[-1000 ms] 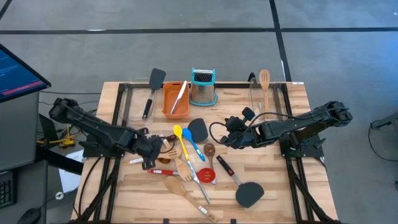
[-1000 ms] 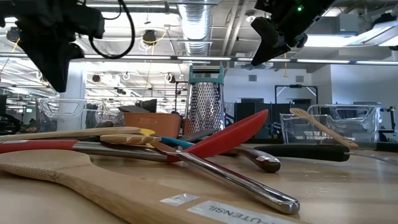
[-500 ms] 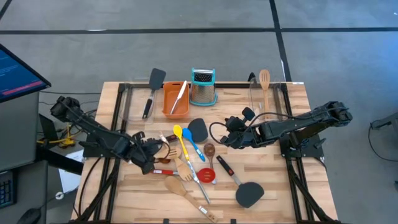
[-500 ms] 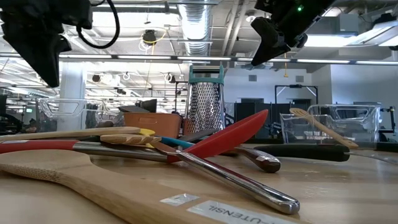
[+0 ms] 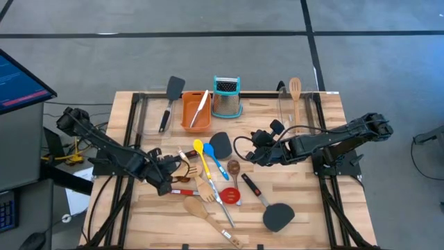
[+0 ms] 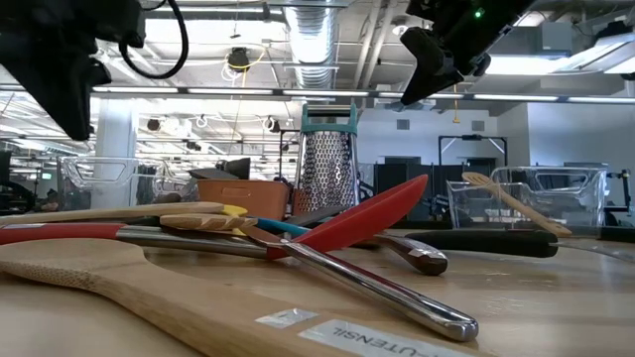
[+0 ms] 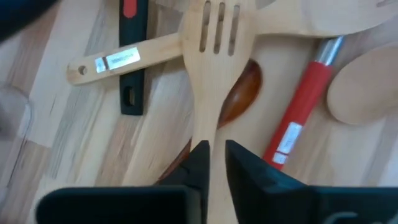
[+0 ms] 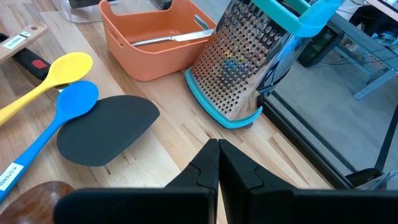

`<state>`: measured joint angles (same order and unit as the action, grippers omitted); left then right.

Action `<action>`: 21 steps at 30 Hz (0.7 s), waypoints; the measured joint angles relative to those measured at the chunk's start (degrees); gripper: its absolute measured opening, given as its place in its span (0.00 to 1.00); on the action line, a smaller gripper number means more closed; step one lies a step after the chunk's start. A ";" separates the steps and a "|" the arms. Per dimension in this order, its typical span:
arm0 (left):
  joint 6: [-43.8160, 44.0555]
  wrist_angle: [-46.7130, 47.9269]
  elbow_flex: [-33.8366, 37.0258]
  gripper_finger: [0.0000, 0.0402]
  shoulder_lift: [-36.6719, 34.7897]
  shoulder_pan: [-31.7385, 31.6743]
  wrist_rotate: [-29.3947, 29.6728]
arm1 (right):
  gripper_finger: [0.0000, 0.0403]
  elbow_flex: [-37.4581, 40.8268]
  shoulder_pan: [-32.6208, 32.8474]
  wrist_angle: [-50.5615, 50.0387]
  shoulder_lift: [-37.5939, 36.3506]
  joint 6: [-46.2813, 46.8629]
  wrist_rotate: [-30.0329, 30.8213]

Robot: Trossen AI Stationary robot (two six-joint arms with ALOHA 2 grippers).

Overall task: Pick & Place Kitchen Items
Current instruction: Put the brown wooden spoon into the right transparent bin

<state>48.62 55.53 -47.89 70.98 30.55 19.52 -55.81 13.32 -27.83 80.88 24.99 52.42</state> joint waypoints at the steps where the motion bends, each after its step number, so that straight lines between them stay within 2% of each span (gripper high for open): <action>1: 0.14 -0.02 0.95 0.13 0.00 -0.04 0.01 | 0.00 0.00 0.00 0.00 0.00 0.00 0.00; 8: 1.55 -5.74 8.13 0.32 0.02 -0.04 -0.50 | 0.00 0.00 0.00 0.00 0.00 0.00 0.00; 16: 1.57 -6.83 8.62 0.48 0.02 -0.04 -0.60 | 0.00 0.00 0.00 0.00 0.00 0.00 0.02; 21: 1.57 -7.99 9.25 0.54 0.00 -0.07 -0.62 | 0.00 0.00 0.00 0.00 0.00 0.00 0.04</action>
<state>50.19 47.54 -38.64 70.98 30.48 18.90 -55.81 13.32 -27.84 80.88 24.99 52.47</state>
